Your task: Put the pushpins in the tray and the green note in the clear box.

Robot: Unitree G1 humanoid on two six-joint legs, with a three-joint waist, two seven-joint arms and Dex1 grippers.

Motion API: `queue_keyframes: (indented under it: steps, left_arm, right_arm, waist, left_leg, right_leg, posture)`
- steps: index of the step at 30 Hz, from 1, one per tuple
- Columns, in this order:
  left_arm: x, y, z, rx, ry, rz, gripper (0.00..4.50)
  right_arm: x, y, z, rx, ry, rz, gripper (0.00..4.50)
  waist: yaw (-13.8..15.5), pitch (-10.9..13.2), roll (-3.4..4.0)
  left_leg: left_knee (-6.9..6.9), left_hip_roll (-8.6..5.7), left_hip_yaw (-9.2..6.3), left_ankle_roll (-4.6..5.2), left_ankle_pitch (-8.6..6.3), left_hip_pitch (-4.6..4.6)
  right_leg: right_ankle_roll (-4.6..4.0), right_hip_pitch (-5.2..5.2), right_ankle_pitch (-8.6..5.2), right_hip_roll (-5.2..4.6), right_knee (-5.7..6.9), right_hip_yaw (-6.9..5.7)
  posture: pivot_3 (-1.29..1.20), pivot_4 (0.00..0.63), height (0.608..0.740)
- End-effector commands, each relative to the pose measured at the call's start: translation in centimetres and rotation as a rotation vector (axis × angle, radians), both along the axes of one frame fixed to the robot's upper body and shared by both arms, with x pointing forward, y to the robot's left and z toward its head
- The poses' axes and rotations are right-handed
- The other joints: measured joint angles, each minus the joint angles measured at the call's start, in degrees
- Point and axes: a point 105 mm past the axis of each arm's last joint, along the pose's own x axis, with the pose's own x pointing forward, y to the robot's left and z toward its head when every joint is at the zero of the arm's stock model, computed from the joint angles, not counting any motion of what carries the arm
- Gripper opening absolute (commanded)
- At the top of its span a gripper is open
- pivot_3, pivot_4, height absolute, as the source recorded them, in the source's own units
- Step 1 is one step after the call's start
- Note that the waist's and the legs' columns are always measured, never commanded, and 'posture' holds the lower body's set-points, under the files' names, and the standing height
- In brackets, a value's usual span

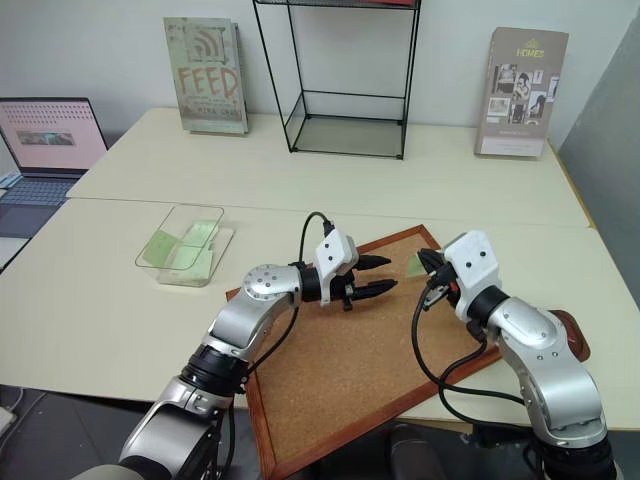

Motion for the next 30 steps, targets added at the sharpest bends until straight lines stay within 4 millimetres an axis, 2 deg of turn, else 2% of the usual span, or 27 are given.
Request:
queue_keyframes:
  steps: [1,5,8,14,16,17,30]
  left_arm:
    - [0.2,-0.7,1.4,-0.024,-0.047,-0.043,3.22]
    - [1.5,-1.6,1.8,-0.038,-0.060,-0.015,4.04]
    - [2.2,-2.4,1.9,-0.049,-0.052,-0.010,4.04]
    - [2.0,-3.7,1.1,-0.008,-0.062,-0.076,4.04]
    - [2.2,-3.8,1.2,-0.018,-0.056,-0.072,3.67]
    - [2.3,-3.9,1.2,-0.023,-0.053,-0.070,3.63]
    - [2.6,-4.1,0.9,-0.025,-0.042,-0.069,0.92]
  right_arm:
    - [-0.2,0.0,2.0,0.010,-0.054,-0.001,0.00]
    - [-0.2,0.4,2.5,0.026,-0.043,0.005,0.00]
    - [-0.3,0.7,2.7,0.038,-0.036,0.012,0.00]
    - [-0.3,1.0,2.9,0.044,-0.035,0.016,0.00]
    - [-0.3,1.2,3.0,0.049,-0.037,0.016,0.00]
    - [-0.3,1.2,3.0,0.050,-0.038,0.017,0.00]
    - [-0.3,1.8,3.0,0.063,-0.035,0.024,0.00]
  waist:
    - [0.0,0.0,0.00]
    - [0.0,0.0,0.00]
    - [0.0,0.0,-0.02]
    - [0.0,0.0,-0.02]
    - [-0.1,0.0,-0.02]
    - [-0.1,0.0,-0.03]
    - [-0.1,0.0,-0.03]
  left_leg:
    - [0.00,0.00,0.00,0.00,0.00,0.00]
    - [0.03,-0.01,-0.01,0.00,0.00,0.00]
    - [0.06,-0.03,-0.01,0.00,0.00,-0.02]
    - [-0.02,-0.03,-0.03,0.00,0.00,-0.02]
    - [-0.02,-0.03,-0.03,0.01,0.00,-0.02]
    - [-0.02,-0.03,-0.03,0.01,0.00,-0.02]
    - [0.00,-0.03,-0.04,0.01,0.00,-0.03]
  right_leg:
    - [0.00,0.00,0.00,0.00,0.01,0.00]
    - [0.00,0.00,0.00,0.00,0.02,0.00]
    - [0.02,0.00,0.01,0.00,0.01,0.00]
    - [0.01,-0.01,0.01,0.00,-0.02,-0.01]
    - [0.01,-0.02,0.01,0.01,-0.01,-0.01]
    - [0.01,-0.02,0.01,0.00,0.00,-0.01]
    - [0.02,-0.02,0.01,0.01,0.01,-0.01]
  posture:
    - [0.00,0.150,0.740]
    - [0.00,0.150,0.740]
    - [0.00,0.150,0.740]
    - [0.00,0.150,0.740]
    - [0.00,0.150,0.740]
    - [0.00,0.150,0.740]
    - [0.00,0.150,0.740]
